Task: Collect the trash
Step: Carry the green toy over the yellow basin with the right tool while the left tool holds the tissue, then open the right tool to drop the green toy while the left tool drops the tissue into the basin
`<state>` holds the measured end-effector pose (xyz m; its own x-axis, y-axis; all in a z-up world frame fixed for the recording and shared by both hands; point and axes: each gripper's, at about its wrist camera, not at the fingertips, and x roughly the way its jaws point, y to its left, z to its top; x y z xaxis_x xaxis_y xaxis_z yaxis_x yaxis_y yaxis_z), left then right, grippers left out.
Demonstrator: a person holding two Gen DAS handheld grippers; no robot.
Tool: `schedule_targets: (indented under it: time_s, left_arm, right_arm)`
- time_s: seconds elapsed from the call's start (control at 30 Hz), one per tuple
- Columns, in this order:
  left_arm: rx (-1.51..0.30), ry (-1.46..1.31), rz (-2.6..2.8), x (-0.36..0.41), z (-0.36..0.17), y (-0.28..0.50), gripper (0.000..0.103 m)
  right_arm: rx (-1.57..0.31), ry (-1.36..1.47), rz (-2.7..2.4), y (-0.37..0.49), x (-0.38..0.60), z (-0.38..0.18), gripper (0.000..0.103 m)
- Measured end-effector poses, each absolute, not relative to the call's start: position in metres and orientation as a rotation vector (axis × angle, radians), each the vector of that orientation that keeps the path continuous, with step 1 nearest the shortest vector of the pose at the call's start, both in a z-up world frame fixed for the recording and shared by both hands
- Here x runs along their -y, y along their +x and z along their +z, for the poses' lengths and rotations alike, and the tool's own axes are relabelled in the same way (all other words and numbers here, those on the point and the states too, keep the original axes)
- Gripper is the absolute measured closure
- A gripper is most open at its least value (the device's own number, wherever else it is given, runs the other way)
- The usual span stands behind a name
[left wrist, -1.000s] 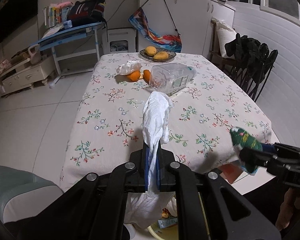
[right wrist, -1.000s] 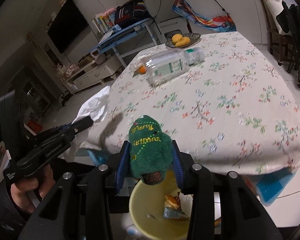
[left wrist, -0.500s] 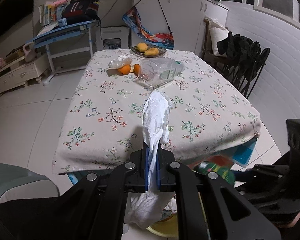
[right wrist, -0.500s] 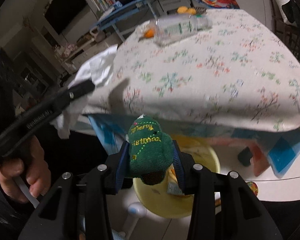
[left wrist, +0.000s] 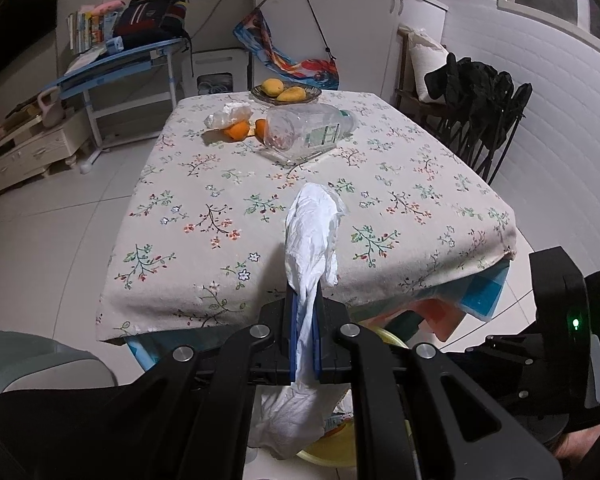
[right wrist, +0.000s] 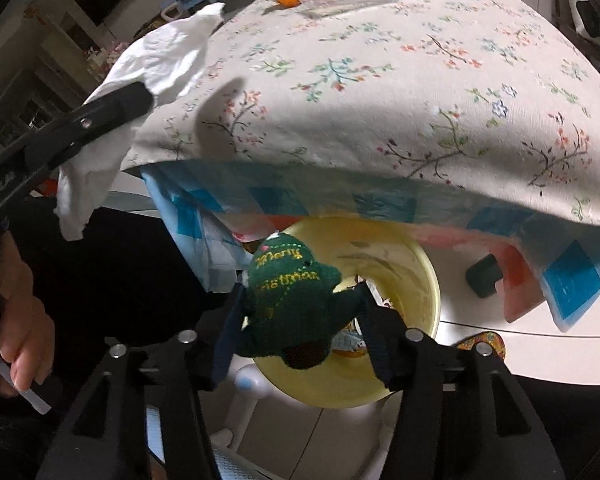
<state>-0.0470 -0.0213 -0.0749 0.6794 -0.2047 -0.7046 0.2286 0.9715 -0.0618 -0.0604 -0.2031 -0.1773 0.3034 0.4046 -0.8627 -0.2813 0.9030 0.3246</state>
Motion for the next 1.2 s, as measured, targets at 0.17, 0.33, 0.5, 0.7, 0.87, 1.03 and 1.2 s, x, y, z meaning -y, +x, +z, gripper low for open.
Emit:
schedule_targets:
  time_s: [0.17,0.33,0.5,0.7,0.87,1.03,1.2]
  left_arm:
    - [-0.79,0.041,-0.25,0.024,-0.077,-0.048,0.097]
    - [-0.793,0.047,-0.254,0.026,-0.078,-0.05,0.097]
    - [-0.796,0.05,-0.258,0.027,-0.08,-0.051,0.097]
    - [-0.81,0.06,-0.279,0.032,-0.083,-0.056,0.097]
    - [-0.844,0.093,-0.315,0.041,-0.093,-0.066,0.097]
    - [-0.886,0.165,-0.359,0.057,-0.106,-0.079,0.097]
    - [-0.947,0.245,-0.385,0.073,-0.122,-0.084,0.097]
  right_arm:
    - [-1.175,0.127,0.448,-0.059,0.205,-0.176,0.04]
    - [-1.163,0.14,0.44,-0.058,0.208,-0.174,0.037]
    - [-1.112,0.162,0.417,-0.058,0.215,-0.164,0.036]
    - [-0.973,0.193,0.375,-0.062,0.229,-0.14,0.032]
    - [-0.878,0.227,0.327,-0.066,0.243,-0.124,0.03]
    - [-0.838,0.277,0.279,-0.066,0.259,-0.119,0.028]
    - [-0.836,0.293,0.268,-0.064,0.259,-0.12,0.028]
